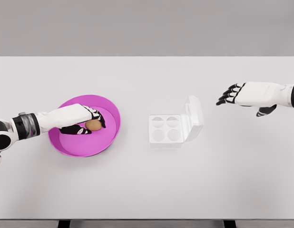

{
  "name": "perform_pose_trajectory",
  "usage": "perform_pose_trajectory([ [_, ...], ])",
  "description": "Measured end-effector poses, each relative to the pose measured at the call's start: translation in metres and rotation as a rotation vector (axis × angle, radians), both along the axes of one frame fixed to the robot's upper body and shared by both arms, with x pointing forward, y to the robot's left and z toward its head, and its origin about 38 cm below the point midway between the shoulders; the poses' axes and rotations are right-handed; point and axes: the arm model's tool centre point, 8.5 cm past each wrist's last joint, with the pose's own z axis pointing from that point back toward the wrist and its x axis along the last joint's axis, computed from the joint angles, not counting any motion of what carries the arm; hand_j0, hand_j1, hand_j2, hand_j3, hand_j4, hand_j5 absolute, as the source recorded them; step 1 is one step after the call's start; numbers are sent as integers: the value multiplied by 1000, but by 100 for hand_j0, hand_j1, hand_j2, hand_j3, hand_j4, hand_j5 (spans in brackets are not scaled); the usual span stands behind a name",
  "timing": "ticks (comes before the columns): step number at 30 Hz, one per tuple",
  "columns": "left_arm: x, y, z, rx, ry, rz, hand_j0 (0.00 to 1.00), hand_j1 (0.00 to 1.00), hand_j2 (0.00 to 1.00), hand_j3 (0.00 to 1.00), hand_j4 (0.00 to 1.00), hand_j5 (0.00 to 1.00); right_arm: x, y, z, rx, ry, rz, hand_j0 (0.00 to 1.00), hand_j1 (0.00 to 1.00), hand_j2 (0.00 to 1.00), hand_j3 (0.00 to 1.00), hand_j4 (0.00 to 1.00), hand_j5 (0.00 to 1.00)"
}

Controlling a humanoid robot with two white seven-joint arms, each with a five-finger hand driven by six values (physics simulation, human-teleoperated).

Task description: Pack egg into the box and close the box lid

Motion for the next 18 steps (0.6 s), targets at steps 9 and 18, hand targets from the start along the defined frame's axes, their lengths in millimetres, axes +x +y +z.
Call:
perform_pose_trajectory([
  [9, 0, -2, 4, -13, -5, -5, 54, 54, 54, 54, 54, 54, 1, 0, 2, 2, -4, -1, 100, 100, 100, 100, 100, 100],
  [18, -3, -6, 14, -45, -23, -26, 51, 51, 51, 51, 51, 51, 0, -3, 2, -1, -3, -6, 100, 100, 100, 100, 100, 100],
])
